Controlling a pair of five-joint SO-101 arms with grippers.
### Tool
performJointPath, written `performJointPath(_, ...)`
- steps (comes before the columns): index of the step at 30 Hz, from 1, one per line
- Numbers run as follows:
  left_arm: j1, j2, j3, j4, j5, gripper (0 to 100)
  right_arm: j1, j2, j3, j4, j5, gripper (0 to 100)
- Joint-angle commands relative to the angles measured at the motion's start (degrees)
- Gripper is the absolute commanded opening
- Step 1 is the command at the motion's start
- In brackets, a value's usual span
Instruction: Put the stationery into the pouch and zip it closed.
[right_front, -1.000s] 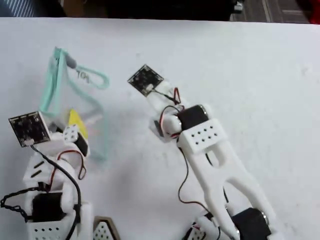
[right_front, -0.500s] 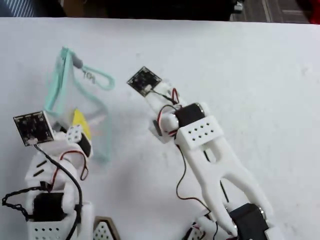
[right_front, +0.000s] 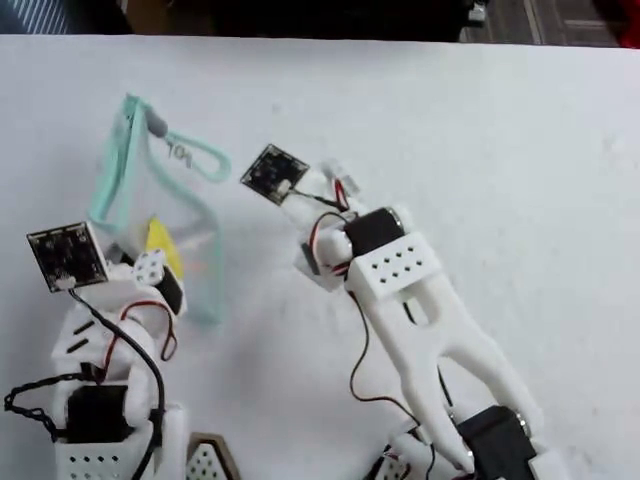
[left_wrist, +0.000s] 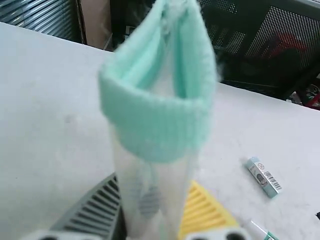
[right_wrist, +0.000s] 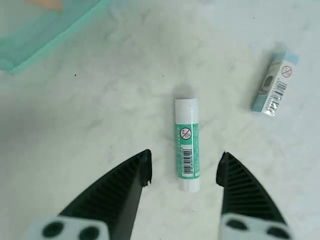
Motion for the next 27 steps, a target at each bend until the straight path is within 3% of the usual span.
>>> performJointPath(1,0.7,-0.6,-2.7,-1.1,0.1,2,-0.5,-0.5,-2.7,0.3,0.4,20.5)
performJointPath(12,0.5,-0.6,-2.7,-1.3,0.1,2,-0.5,0.7,-2.7,0.0,0.8,20.4)
performJointPath(27,0.8,-0.6,-2.7,0.5,0.2,2,1.0,26.8,-17.3,0.0,0.8,20.5)
